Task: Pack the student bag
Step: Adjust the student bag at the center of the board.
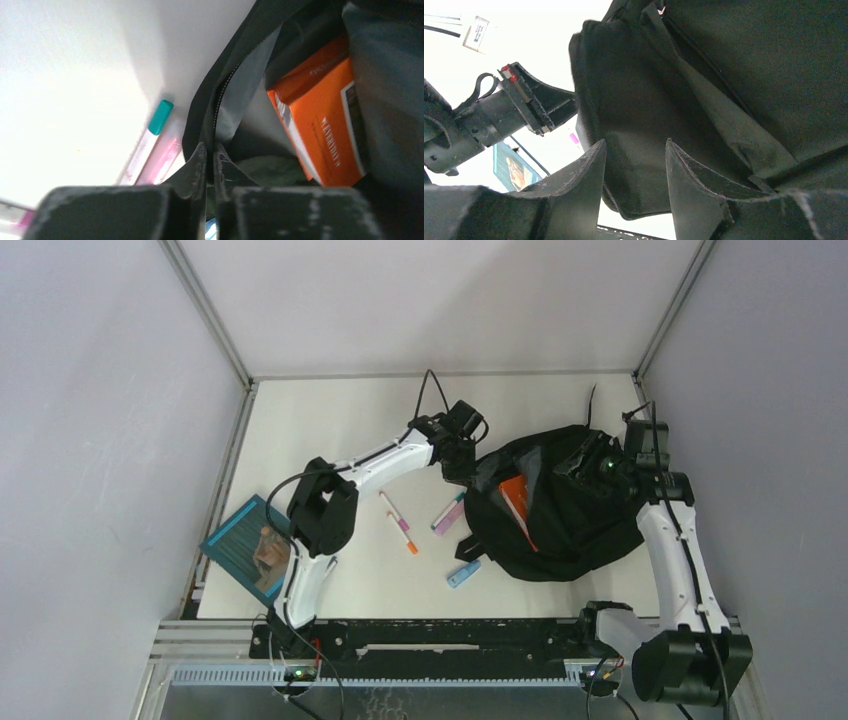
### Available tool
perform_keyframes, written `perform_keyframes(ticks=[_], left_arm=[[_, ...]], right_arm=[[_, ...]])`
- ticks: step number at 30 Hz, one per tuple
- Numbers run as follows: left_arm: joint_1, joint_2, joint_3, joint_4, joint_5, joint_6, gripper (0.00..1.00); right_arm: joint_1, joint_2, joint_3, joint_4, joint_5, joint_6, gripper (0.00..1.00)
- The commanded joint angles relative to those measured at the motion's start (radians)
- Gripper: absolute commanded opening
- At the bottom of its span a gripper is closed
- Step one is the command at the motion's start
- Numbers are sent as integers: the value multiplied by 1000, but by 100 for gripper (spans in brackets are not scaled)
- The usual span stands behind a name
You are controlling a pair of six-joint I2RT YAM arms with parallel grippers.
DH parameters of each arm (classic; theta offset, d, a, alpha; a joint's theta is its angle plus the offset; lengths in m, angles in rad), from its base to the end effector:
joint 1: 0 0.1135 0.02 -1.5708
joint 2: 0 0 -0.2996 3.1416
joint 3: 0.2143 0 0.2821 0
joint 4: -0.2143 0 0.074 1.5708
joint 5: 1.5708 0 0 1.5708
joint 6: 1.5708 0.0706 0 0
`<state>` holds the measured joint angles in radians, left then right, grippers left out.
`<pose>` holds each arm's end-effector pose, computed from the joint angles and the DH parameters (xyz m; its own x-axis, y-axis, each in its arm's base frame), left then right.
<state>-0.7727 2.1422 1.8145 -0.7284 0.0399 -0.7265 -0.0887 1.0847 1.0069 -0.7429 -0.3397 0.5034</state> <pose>0.3800 -0.3744 0.2078 -0.9386 -0.0119 -0.3449 0.1179 0.9282 -0.3530 0.2564 0.0008 0.3139 -0.7072 0.5195 -0.4795 0.2265 0.8090 0.5424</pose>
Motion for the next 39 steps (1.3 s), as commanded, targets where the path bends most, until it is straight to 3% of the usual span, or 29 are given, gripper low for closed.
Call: perform_keyframes(ticks=[1,9,16,21,28,34,39], left_arm=[[5,-30,83,-17,34,84,1],[7,-95,105,46,184,178,0],[23,-114,109,98,283,199,0],[34,-110,104,97,299,186,0],[42,-111,94,93,299,190,0],[49,-108,96,88,299,209,0],[64,-74,140,66,293,239,0]], right_arm=[[33,-89,-1,-15,15,3,55],[348,-136,-10,-111,262,22,59],[609,-60,-86,-61,319,124,31],[827,-12,-178,97,410,220,31],[871,177,-179,125,467,249,36],[719,198,-179,37,634,259,36],[604,218,-170,44,652,197,35]])
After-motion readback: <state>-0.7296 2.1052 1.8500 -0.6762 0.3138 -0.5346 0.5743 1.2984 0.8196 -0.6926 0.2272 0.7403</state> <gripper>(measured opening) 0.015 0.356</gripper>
